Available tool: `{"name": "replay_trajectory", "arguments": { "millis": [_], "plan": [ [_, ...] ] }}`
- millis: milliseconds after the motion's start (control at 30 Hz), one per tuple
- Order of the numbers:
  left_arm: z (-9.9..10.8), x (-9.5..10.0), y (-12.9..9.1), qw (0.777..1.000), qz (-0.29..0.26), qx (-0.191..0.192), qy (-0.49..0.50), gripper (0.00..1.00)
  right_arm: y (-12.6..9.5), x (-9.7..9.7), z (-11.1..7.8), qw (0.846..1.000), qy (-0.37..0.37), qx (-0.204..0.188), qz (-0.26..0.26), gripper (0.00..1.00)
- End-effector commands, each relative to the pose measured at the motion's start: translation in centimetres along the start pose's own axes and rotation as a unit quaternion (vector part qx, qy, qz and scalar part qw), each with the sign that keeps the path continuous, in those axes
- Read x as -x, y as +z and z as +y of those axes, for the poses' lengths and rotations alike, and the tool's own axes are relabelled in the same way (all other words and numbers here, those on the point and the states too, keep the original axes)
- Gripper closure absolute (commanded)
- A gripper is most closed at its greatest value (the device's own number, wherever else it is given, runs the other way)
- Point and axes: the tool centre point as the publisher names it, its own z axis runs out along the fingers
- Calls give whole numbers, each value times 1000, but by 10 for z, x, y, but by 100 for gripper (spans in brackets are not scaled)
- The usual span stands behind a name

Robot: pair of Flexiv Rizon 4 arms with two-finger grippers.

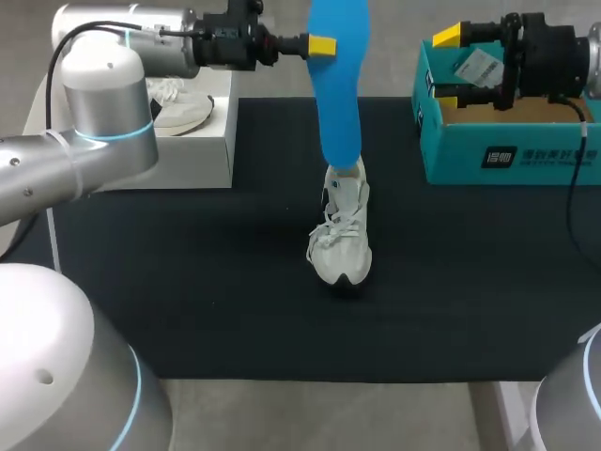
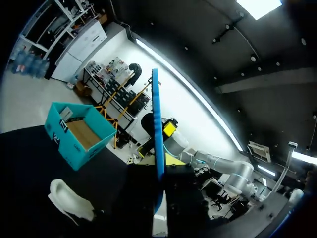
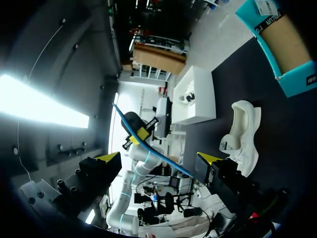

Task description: Take the shoe out of the shoebox, open the shoe tongue, remove and reinsert the insole, then place the shoe into the shoebox

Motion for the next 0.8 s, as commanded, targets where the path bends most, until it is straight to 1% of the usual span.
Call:
{"name": "replay_trajectory", "arguments": {
  "millis": [33, 133, 167, 200, 267, 300, 333, 367, 400, 433, 500, 600, 667, 767, 800],
  "plan": [
    [4, -1, 1, 972, -3, -26, 235, 100, 1, 0, 0, 1000, 1, 1, 0, 0],
    [4, -1, 1, 972, -3, -26, 235, 100, 1, 0, 0, 1000, 1, 1, 0, 0],
    [6, 3, 1, 947, 12, 3, 320, 100, 1, 0, 0, 1000, 1, 1, 0, 0],
    [6, 5, 2, 932, 17, 3, 362, 100, 1, 0, 0, 1000, 1, 1, 0, 0],
    [4, 11, 3, 882, 20, 15, 471, 100, 1, 0, 0, 1000, 1, 1, 0, 0],
    [3, 13, 3, 866, 18, 9, 499, 100, 1, 0, 0, 1000, 1, 1, 0, 0],
    [1, 15, 4, 841, 17, 10, 541, 100, 1, 0, 0, 1000, 1, 1, 0, 0],
    [0, 17, 3, 807, 23, 23, 590, 100, 1, 0, 0, 1000, 1, 1, 0, 0],
    [0, 18, 2, 779, 29, 28, 626, 100, 1, 0, 0, 1000, 1, 1, 0, 0],
    [-1, 20, 1, 756, 23, 26, 654, 100, 1, 0, 0, 1000, 1, 1, 0, 0],
    [-6, 18, 1, 715, 24, 10, 699, 100, 1, 0, 0, 1000, 1, 1, 0, 0],
    [-13, 15, 1, 678, 31, 6, 734, 100, 1, 0, 0, 1000, 1, 1, 0, 0],
    [-18, 14, 0, 654, 47, 16, 755, 100, 1, 0, 0, 1000, 1, 1, 0, 0],
    [-22, 14, -4, 615, 47, 22, 787, 100, 1, 0, 0, 1000, 1, 1, 0, 0],
    [-22, 14, -4, 602, 43, 18, 797, 100, 1, 0, 0, 1000, 1, 1, 0, 0]
  ]
}}
